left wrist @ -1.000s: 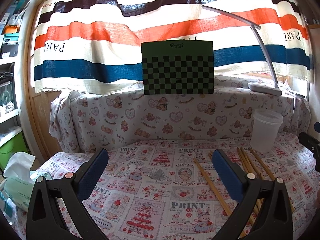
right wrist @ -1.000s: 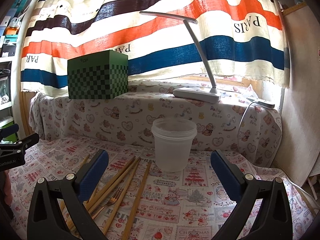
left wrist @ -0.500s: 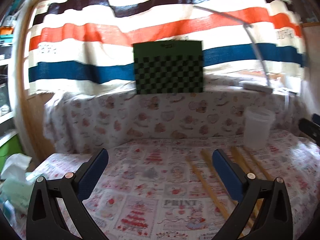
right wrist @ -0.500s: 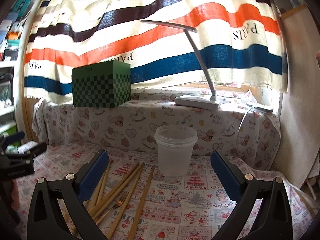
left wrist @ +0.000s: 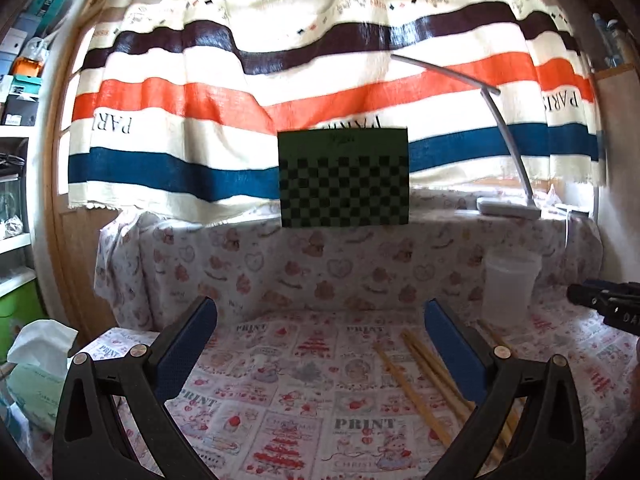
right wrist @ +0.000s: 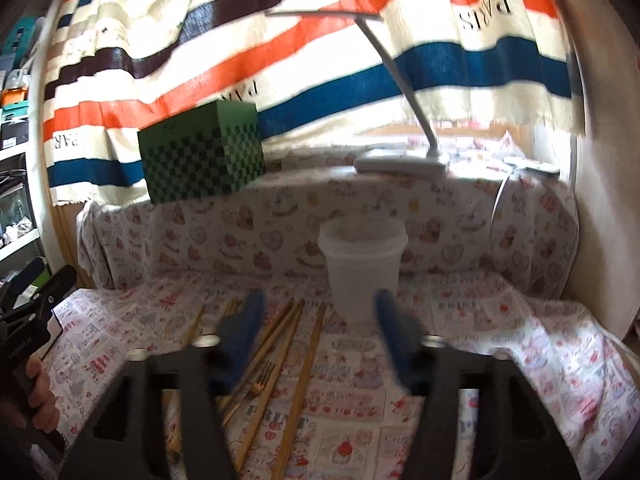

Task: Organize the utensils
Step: 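Grasp a wooden chopstick with the right tool while the left tool grasps another chopstick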

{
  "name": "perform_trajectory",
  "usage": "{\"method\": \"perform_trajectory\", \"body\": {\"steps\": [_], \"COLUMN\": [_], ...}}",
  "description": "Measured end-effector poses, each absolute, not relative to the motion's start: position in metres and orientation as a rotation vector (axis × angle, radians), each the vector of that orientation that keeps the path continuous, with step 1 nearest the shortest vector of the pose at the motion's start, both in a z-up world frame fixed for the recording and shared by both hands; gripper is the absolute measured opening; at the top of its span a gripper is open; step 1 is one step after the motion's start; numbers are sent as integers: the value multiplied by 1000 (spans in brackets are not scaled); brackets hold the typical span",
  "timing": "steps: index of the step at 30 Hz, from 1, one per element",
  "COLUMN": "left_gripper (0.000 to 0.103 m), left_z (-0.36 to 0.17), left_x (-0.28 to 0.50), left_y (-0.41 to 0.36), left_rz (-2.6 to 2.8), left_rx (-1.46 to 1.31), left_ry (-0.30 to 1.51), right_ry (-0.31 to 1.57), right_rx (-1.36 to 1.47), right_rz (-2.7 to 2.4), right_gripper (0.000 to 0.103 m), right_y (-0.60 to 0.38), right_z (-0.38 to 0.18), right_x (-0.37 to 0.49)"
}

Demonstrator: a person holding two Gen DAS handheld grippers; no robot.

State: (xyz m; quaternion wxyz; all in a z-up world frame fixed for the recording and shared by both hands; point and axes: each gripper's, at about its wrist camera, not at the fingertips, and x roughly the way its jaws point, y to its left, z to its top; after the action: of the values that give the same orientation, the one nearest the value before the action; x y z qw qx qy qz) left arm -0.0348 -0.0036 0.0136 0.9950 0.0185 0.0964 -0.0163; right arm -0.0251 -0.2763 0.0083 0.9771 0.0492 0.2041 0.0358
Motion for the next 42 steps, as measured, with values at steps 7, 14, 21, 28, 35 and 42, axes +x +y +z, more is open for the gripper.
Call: {"method": "perform_trajectory", "body": {"steps": [7, 14, 21, 28, 35, 42], "left_gripper": [103, 103, 103, 103, 87, 54], "left_z": [6, 2, 7, 0, -20, -36], "left_x": [-18, -28, -17, 10, 22, 30], "left_y": [-4, -25, -37, -37, -66, -75], "left_rz": [24, 104, 108, -8, -208, -224], "left_rx": [63, 189, 172, 33, 36, 33], "left_ry": [312, 338, 525, 732, 868, 961], "right_ry": [689, 865, 941, 913, 775, 801], "right_rx": [109, 126, 26, -6, 104, 199], "right_rz": [144, 169, 145, 140, 139, 128], "right_gripper": [34, 24, 24, 9, 8, 8], "right_y": [-270, -267, -248, -248, -267, -284], "right_z": [-21, -43, -56, -55, -38, -38], "right_x": [7, 15, 17, 17, 15, 22]}}
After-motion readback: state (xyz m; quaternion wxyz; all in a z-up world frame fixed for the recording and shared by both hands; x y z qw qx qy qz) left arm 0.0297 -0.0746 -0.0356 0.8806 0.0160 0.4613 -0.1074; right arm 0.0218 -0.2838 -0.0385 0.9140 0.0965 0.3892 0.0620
